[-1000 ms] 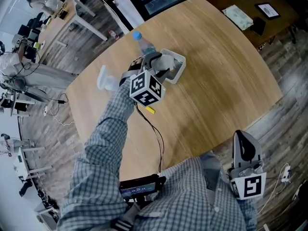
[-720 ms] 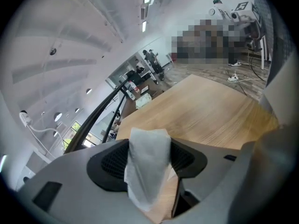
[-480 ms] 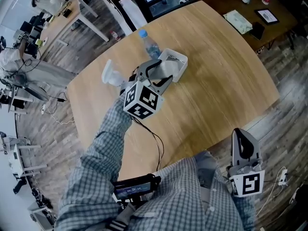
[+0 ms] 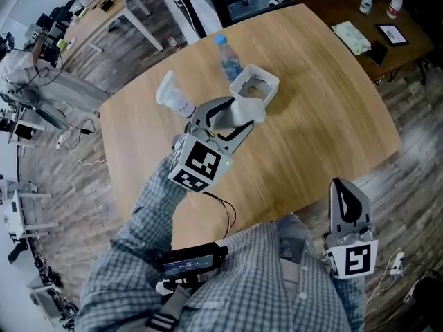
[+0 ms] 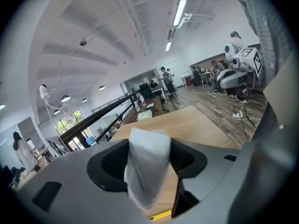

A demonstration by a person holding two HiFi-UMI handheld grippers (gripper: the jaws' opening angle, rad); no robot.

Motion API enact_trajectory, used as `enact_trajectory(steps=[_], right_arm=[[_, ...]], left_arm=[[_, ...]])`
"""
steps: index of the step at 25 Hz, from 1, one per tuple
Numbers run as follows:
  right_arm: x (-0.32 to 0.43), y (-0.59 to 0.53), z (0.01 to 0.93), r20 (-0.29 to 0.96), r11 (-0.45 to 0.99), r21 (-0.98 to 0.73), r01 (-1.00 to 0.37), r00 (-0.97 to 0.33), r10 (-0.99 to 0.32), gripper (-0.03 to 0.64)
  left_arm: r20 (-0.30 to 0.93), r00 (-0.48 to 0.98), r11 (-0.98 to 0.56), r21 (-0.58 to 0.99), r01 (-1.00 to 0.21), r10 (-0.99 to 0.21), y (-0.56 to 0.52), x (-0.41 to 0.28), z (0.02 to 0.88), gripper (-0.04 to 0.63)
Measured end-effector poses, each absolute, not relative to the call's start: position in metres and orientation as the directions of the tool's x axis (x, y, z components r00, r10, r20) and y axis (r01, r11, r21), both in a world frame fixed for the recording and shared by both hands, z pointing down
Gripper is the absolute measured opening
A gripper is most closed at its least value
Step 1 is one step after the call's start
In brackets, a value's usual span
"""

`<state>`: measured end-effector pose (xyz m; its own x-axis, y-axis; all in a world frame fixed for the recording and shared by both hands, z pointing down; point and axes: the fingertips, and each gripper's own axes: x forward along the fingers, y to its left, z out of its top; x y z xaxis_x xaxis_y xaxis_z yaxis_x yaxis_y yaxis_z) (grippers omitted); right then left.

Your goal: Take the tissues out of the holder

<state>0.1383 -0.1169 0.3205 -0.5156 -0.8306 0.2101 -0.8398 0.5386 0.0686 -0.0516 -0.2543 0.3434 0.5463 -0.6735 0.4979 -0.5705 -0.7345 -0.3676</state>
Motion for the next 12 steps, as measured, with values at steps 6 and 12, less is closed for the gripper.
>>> enact_trajectory(steps=[6, 12], right_arm=[[0.138, -0.119, 0.313, 0.206, 0.551, 0.095, -0.829, -0.525, -0.826, 0.011], [0.129, -0.12, 0.309, 0.202, 0.568, 0.112, -0.815, -0.541, -0.816, 0.011]], left_arm=[[0.461, 0.569, -0.727, -0.334, -0.6, -0.681, -0.221, -0.05, 0.335, 0.267], [0.419, 0.612, -0.732, -0.237, -0.639, -0.67, -0.195, -0.045, 0.325, 0.267]])
